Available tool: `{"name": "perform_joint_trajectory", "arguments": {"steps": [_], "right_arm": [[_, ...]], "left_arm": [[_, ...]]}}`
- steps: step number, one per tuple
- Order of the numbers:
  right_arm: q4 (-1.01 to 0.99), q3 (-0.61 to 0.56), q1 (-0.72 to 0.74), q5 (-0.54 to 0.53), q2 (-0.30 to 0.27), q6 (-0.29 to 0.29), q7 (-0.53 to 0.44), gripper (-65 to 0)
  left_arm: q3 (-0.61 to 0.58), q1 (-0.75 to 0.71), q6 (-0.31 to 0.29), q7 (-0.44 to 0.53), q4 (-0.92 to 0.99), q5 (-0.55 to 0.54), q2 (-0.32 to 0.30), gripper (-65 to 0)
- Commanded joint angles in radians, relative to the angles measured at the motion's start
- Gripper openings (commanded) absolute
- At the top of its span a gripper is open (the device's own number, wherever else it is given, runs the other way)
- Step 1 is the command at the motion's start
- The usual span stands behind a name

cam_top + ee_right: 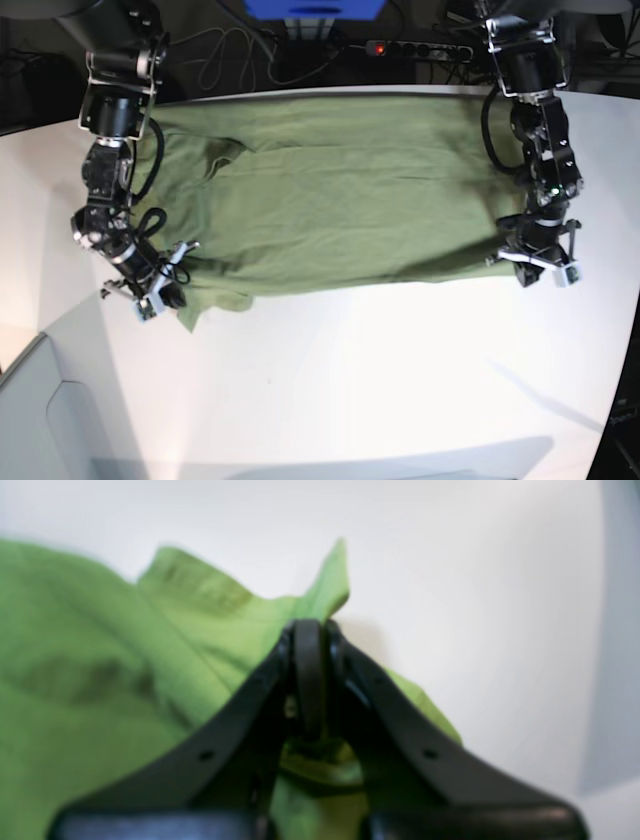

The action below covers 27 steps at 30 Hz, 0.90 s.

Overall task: Fold the T-shirt properly
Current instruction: 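Grasp the hem corners with both grippers and lift them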

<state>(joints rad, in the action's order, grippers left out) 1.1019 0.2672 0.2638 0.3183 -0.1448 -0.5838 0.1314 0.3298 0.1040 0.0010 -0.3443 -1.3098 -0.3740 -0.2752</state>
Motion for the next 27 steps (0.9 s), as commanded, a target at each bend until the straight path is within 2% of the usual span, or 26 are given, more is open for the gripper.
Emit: {"name": "perform_joint_trajectory", "arguments": {"steps": [1,8,15,19,23,27], "right_arm": [[0.051,0.002,0.015,-0.020,-0.009,0.002,-0.031,-65.0],[0.261,0.011,-0.111,-0.020,0.014,0.002,-0.031,-65.0],[0.389,0.099,-0.217,-0.021,0.081,-0.006,-0.031,-65.0],[0.410,0.102,-0.265,-0.021,0.084,-0.006,-0.032,-65.0],[0.406,0.103,-0.289,-0.090,0.070,-0.006,-0.029,-65.0],[0.406,0.109,-0.312,-0.110,0.052,-0.006,-0.029,-65.0]], "left_arm": [[0.012,0.012,0.001,0.023,-0.029,-0.003,-0.006,-65.0],[0.019,-0.054,0.000,0.024,-0.113,-0.004,-0.003,-65.0],[0.019,-0.106,0.000,0.029,-0.141,-0.004,0.017,-65.0],[0.019,-0.126,0.000,0.031,-0.141,-0.004,0.017,-65.0],[0.056,-0.129,-0.002,0.031,-0.141,-0.004,0.018,-65.0],[0.082,-0.138,-0.002,0.031,-0.141,-0.004,0.027,-65.0]]}}
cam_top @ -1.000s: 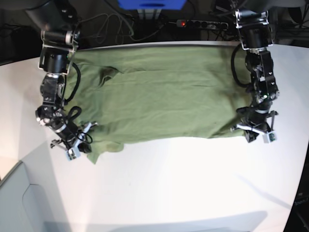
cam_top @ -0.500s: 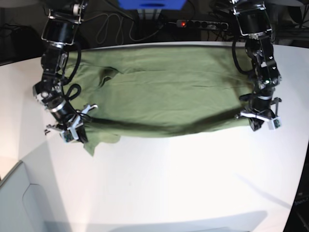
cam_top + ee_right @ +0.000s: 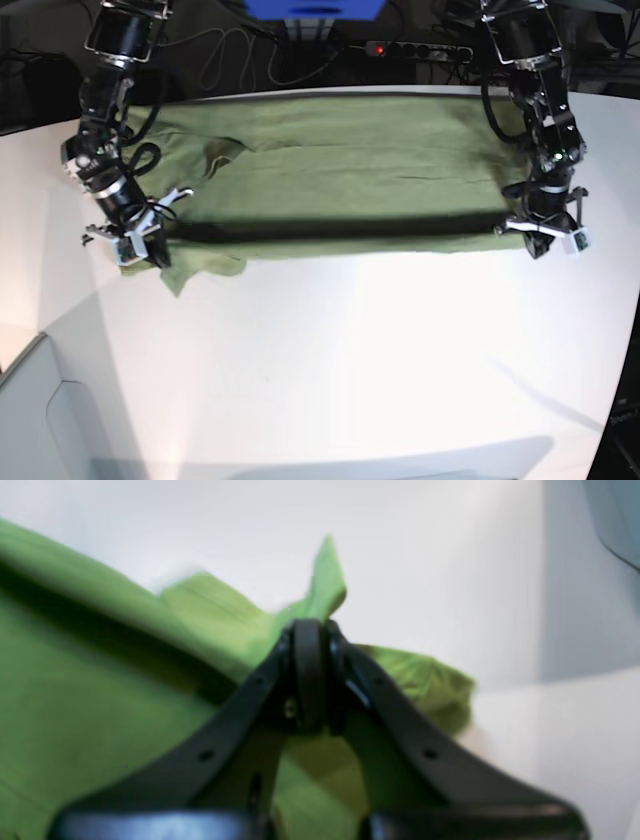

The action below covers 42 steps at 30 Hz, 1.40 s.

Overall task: Fold the T-shirt properly
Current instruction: 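Grasp the hem corners with both grippers and lift them, then fold the hem over toward the collar edge with both grippers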

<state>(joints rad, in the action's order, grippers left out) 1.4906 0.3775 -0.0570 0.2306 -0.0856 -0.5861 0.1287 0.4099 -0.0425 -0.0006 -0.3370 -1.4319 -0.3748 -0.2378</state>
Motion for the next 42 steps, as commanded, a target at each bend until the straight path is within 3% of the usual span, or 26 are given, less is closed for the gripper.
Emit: {"name": "perform_joint_trajectory", "arguments": {"steps": [1,23,25,30,32,42], "right_arm": [[0.017,0.001,-0.001,-0.023,-0.007,-0.004,-0.027,-65.0],[-0.031,0.033,-0.056,-0.023,-0.007,-0.004,-0.021,-64.2],[-0.032,0.033,-0.057,-0.023,-0.007,-0.004,-0.021,-59.3],[0.008,0.033,-0.086,-0.023,-0.007,-0.004,-0.025,-37.8],[0.052,0.035,-0.099,-0.023,-0.006,-0.004,-0.027,-32.4],[0.153,0.027,-0.083,-0.024,-0.001,-0.004,0.010,-29.0]], "left_arm": [[0.004,0.006,0.000,0.023,-0.019,-0.003,-0.011,-65.0],[0.013,-0.035,0.000,0.022,-0.008,-0.003,0.022,-65.0],[0.013,-0.035,0.000,0.022,-0.008,-0.003,0.030,-65.0],[0.013,-0.035,0.000,0.017,-0.008,-0.003,0.033,-65.0],[0.013,-0.035,0.000,0.016,-0.008,-0.003,0.033,-65.0],[0.013,-0.035,0.000,0.016,-0.008,-0.003,0.033,-65.0]]}}
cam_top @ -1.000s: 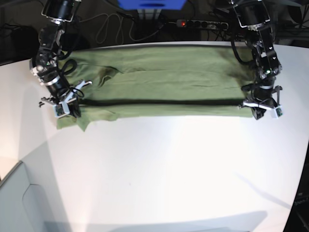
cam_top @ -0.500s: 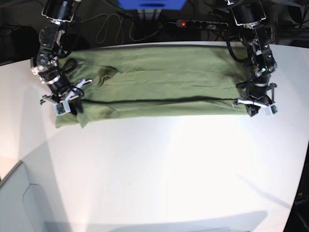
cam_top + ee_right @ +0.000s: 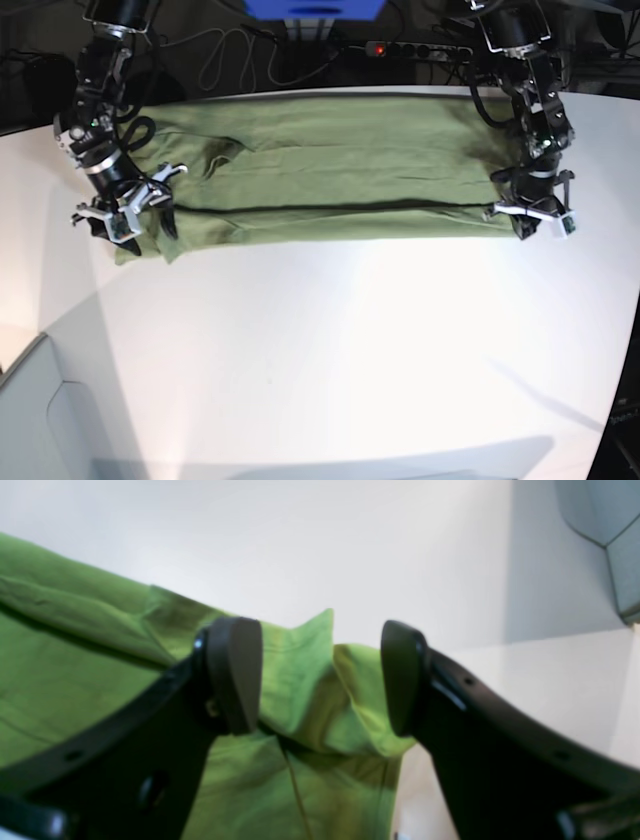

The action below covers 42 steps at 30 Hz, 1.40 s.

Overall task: Fold the T-shirt properly
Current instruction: 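Fold the hem over toward the collar edge with both grippers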

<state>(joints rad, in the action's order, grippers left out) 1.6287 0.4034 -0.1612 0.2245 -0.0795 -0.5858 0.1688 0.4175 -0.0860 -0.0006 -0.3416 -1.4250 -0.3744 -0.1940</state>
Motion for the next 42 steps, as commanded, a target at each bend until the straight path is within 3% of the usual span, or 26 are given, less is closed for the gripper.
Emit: {"name": "perform_joint_trajectory", "arguments": {"steps": [1,5,12,15,18,25,36,38,42], "right_arm": [[0.005,0.001,0.039,-0.018,-0.006,-0.004,-0.005,-29.0],[-0.084,0.001,0.122,-0.018,-0.006,-0.004,0.097,-29.0],[-0.160,0.001,0.153,-0.018,-0.007,-0.024,0.113,-32.3],[-0.158,0.005,0.148,-0.018,-0.006,-0.112,0.114,-47.0],[-0.132,0.009,0.142,-0.017,0.011,-0.112,0.114,-65.0],[0.021,0.009,0.059,-0.017,0.014,-0.112,0.107,-64.8],[0.035,0.009,-0.031,-0.050,0.008,-0.112,0.074,-64.2],[0.032,0.009,-0.047,-0.050,0.008,-0.112,0.074,-59.4],[0.041,0.009,-0.082,-0.050,0.007,-0.112,0.071,-40.4]], "left_arm": [[0.005,0.009,0.000,0.020,-0.015,-0.004,-0.011,-65.0],[0.005,0.009,0.000,0.020,-0.015,-0.004,-0.011,-65.0],[0.005,0.009,0.000,0.020,-0.015,-0.004,-0.011,-65.0],[0.005,0.009,0.000,0.020,-0.015,-0.004,-0.011,-65.0],[0.005,0.009,0.000,0.020,-0.015,-0.004,-0.011,-65.0],[0.005,0.009,0.000,0.020,-0.015,-0.004,-0.011,-65.0],[0.005,0.009,0.000,0.020,-0.015,-0.004,-0.011,-65.0],[0.005,0.009,0.000,0.020,-0.015,-0.004,-0.011,-65.0],[0.005,0.009,0.000,0.020,-0.015,-0.004,-0.011,-65.0]]}}
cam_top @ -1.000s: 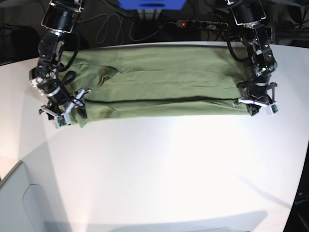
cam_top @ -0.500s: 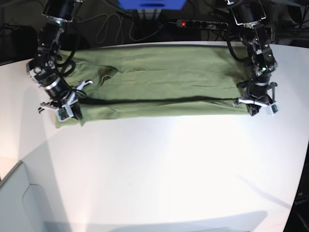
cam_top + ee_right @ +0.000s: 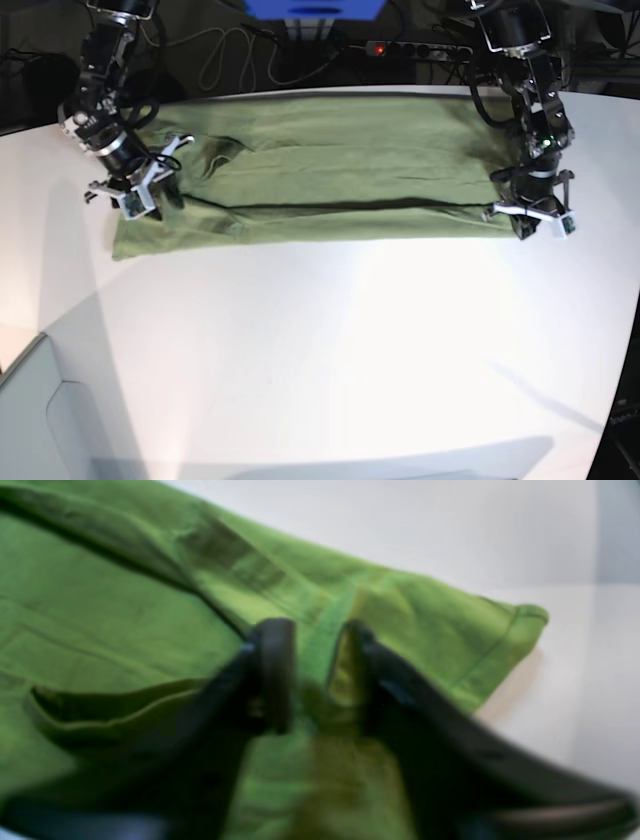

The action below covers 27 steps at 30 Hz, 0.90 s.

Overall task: Fold the T-shirt properly
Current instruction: 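Fold the hem over toward the collar edge with both grippers, then lower the folded hem and open the right gripper, adjusting its corner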

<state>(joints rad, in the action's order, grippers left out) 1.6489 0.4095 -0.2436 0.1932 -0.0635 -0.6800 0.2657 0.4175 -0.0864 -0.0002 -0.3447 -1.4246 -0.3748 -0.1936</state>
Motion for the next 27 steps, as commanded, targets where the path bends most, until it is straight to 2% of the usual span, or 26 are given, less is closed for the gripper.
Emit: {"name": "perform_joint_trajectory", "arguments": {"steps": [1,3,6,8,13,16,18,21,24,27], "right_arm": [[0.029,0.002,-0.006,-0.021,-0.009,-0.018,-0.027,-36.0],[0.067,0.032,-0.023,-0.028,-0.019,-0.018,-0.027,-27.8],[0.132,0.085,-0.036,-0.105,-0.017,-0.018,-0.019,-22.1],[0.147,0.087,-0.020,-0.130,-0.028,-0.018,-0.004,-22.1],[0.090,0.061,0.129,-0.128,-0.039,-0.018,0.168,-22.1],[0.037,0.062,0.204,-0.128,-0.039,-0.018,0.218,-22.5],[-0.003,0.062,0.238,-0.126,-0.043,-0.018,0.238,-25.6],[-0.043,0.062,0.257,-0.126,-0.045,-0.018,0.277,-34.3],[-0.046,0.055,0.220,-0.126,-0.043,-0.018,0.297,-44.2],[-0.043,0.006,0.171,-0.126,-0.043,-0.018,0.295,-51.4]], "left_arm": [[0.005,0.009,-0.001,0.023,-0.015,-0.003,-0.011,-65.0],[0.005,0.009,-0.001,0.023,-0.015,-0.003,-0.011,-65.0],[0.005,0.009,-0.001,0.023,-0.015,-0.003,-0.011,-65.0],[0.005,-0.002,-0.001,0.023,-0.017,-0.003,-0.011,-65.0],[0.005,-0.003,-0.001,0.023,-0.022,-0.003,-0.011,-65.0],[0.005,-0.005,-0.001,0.023,-0.023,-0.003,-0.011,-65.0],[0.005,-0.005,-0.001,0.023,-0.022,-0.003,-0.011,-65.0],[0.005,-0.005,-0.001,0.023,-0.022,-0.003,-0.010,-65.0],[0.005,-0.005,-0.001,0.023,-0.022,-0.003,-0.010,-65.0],[0.005,-0.005,-0.001,0.023,-0.018,-0.003,-0.010,-65.0]]}}
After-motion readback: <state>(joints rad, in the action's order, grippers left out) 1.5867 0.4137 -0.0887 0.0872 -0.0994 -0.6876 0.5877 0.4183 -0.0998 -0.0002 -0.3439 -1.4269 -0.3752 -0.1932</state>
